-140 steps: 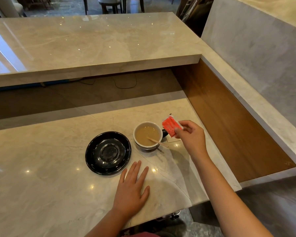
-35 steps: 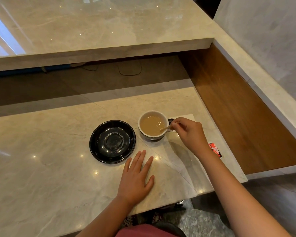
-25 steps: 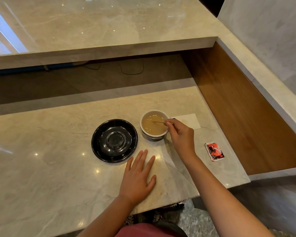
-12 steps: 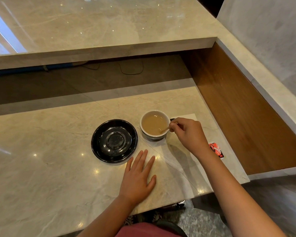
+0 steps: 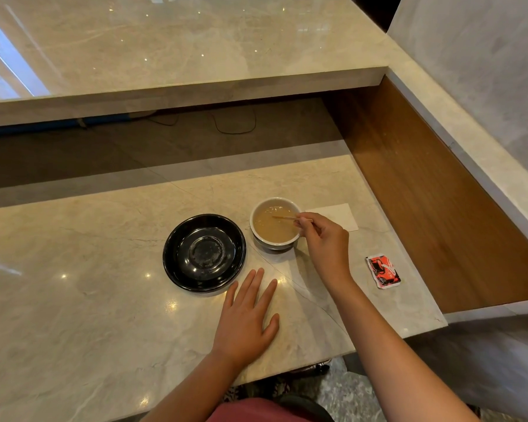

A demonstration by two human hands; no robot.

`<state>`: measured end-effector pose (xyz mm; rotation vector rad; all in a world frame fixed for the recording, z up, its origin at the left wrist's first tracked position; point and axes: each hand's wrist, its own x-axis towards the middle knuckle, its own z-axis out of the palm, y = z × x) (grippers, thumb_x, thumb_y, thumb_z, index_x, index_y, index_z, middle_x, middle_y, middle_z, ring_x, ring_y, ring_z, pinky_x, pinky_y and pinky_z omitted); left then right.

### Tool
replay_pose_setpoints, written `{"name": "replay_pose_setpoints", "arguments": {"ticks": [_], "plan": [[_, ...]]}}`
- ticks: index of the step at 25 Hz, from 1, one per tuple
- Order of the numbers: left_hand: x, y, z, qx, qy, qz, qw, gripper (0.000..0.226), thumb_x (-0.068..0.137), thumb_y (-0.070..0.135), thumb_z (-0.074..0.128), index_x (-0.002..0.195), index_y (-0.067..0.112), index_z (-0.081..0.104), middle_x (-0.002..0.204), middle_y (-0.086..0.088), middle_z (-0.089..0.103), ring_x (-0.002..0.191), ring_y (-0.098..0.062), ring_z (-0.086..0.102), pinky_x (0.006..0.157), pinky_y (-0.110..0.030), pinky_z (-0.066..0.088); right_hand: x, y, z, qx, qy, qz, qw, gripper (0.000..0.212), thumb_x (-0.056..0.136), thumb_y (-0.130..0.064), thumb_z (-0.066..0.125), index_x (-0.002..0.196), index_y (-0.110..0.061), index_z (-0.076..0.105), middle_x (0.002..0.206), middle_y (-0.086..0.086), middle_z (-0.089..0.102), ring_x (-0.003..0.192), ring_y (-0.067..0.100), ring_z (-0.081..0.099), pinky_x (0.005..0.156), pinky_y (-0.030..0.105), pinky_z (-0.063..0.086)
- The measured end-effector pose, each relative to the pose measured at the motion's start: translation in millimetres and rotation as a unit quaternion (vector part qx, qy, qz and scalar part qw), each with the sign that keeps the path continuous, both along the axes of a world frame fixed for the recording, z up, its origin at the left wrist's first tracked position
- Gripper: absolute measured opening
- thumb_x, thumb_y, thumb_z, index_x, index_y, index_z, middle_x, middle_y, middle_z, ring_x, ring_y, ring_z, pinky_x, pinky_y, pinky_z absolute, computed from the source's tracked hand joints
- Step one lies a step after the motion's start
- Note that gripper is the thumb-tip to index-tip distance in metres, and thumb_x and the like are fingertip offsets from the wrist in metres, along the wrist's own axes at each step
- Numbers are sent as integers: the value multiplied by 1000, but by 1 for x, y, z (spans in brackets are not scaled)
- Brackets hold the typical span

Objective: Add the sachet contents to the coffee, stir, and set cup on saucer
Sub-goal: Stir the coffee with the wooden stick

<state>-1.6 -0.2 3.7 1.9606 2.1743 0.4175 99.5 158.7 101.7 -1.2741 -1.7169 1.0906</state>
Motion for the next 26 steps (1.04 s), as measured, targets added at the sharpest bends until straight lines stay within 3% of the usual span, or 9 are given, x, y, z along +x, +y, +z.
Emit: {"name": "replay_pose_setpoints", "arguments": {"ticks": [2,4,8,13,20,23,26], "plan": [[0,0,0,5,-3,0,1000,59,89,44,40,143,20,38,151,-11,30,140,-23,18,108,-46,13,7,0,2,103,-81,25,991,17,91,-11,53,97,-8,69,84,9,73,73,18,65,62,14,43],[0,0,1,8,-5,0,1000,59,88,44,40,142,20,40,150,-12,31,139,-23,20,108,-46,14,13,1,6,195,-162,64,965,17,90,-13,53,94,-6,67,77,13,73,66,25,65,57,22,41],[0,-1,0,7,-5,0,1000,59,88,44,39,143,20,39,150,-11,30,139,-23,19,108,-46,14,18,3,21,204,-250,122,939,15,91,-13,53,90,-5,65,74,18,70,65,34,63,57,33,45],[0,0,0,5,-4,-1,1000,59,89,45,39,143,20,39,151,-10,29,140,-22,18,108,-45,13,12,9,35,67,-193,120,972,18,89,-14,54,90,-9,71,83,13,74,78,26,68,73,37,54],[0,0,-1,1,-3,1,1000,59,89,44,39,143,22,36,151,-10,29,140,-22,18,108,-46,13,-1,3,12,-105,32,27,994,16,89,-9,54,90,-12,70,76,7,71,79,21,71,82,47,57],[0,0,-1,-1,-2,2,1000,59,89,45,39,143,22,36,151,-10,29,140,-22,17,108,-47,14,-3,-3,1,-86,59,-16,994,17,91,-10,53,96,-12,69,81,4,71,82,19,69,81,34,57],[0,0,0,-1,-4,2,1000,59,89,45,39,144,22,36,151,-10,29,140,-22,18,107,-47,14,2,-7,-2,35,-38,0,999,18,91,-11,54,100,-11,69,85,6,73,78,15,65,67,10,46]]}}
